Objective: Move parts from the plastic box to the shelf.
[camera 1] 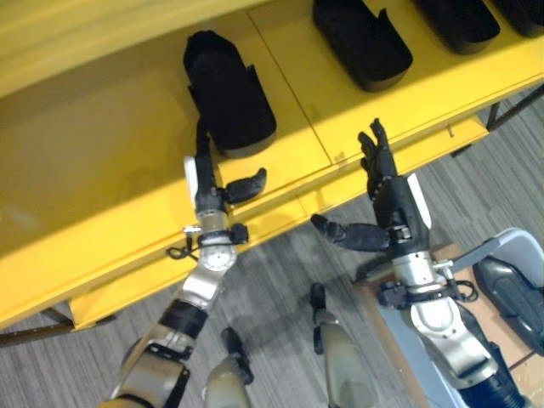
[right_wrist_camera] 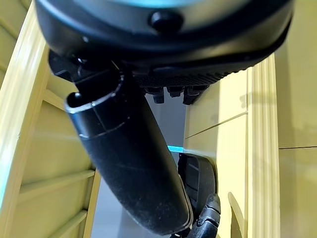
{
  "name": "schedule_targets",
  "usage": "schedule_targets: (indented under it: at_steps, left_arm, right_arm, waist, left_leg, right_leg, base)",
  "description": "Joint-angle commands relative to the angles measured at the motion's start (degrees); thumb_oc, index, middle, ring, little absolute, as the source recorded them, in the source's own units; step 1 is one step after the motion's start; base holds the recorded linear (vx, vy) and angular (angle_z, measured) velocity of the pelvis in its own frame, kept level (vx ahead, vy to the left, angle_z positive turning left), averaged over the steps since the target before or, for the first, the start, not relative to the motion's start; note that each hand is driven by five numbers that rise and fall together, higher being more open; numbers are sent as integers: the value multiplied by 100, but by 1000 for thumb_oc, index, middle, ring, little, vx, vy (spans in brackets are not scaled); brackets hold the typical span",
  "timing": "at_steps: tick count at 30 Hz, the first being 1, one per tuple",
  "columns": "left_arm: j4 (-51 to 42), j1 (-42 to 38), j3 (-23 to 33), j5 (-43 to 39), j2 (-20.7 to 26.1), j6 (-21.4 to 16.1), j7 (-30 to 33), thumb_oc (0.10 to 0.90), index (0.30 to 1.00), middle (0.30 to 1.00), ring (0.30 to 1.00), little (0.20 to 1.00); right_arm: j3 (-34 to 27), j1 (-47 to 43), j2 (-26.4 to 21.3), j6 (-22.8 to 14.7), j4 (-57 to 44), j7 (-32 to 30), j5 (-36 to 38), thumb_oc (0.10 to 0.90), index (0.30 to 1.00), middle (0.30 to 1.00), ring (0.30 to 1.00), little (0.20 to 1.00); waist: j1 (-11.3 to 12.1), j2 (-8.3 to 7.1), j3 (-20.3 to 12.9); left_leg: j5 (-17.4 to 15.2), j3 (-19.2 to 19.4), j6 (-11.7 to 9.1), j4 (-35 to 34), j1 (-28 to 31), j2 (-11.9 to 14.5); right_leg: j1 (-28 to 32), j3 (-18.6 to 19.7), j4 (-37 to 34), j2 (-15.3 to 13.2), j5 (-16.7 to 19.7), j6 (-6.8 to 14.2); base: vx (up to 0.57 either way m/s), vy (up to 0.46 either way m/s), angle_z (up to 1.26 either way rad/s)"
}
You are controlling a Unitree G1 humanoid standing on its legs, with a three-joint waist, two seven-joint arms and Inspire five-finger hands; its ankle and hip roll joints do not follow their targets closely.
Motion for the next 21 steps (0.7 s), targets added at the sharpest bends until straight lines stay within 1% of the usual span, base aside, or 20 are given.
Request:
schedule_targets:
  at_steps: [1,13,18,21]
  left_arm:
    - [-386,23,-287,-98,-154,-313,-301,900,1000,1000,1000,1000]
    - [-595,242,-88,-90,-43,-351,-277,900,1000,1000,1000,1000]
    - [-895,675,263,-92,127,-391,-245,900,1000,1000,1000,1000]
    - [-1181,1062,587,-129,241,-446,-236,900,1000,1000,1000,1000]
  right_arm:
    - [-348,-235,-88,-699,-1143,-61,-218,900,1000,1000,1000,1000]
    - [-376,-172,-100,-712,-1145,-52,-220,900,1000,1000,1000,1000]
    - [-439,-138,-101,-699,-1144,-26,-215,900,1000,1000,1000,1000]
    - [-495,-116,-84,-674,-1129,-10,-230,900,1000,1000,1000,1000]
  waist:
    - [-66,58,-372]
    - [-13,74,-382]
    - [69,80,-399]
    - [140,91,-410]
  left_leg:
    - [494,-898,14,-124,-196,320]
    - [494,-923,12,-81,-238,308]
    - [482,-978,18,-61,-260,291]
    - [474,-1008,25,-59,-262,272]
  right_leg:
    - [33,116,820,-323,-542,378]
    - [68,63,810,-349,-533,372]
    - [132,19,785,-382,-531,374]
    - [164,-24,786,-409,-537,375]
  base:
    - [0,0,0]
    - [0,0,0]
    - [0,0,0]
    - [0,0,0]
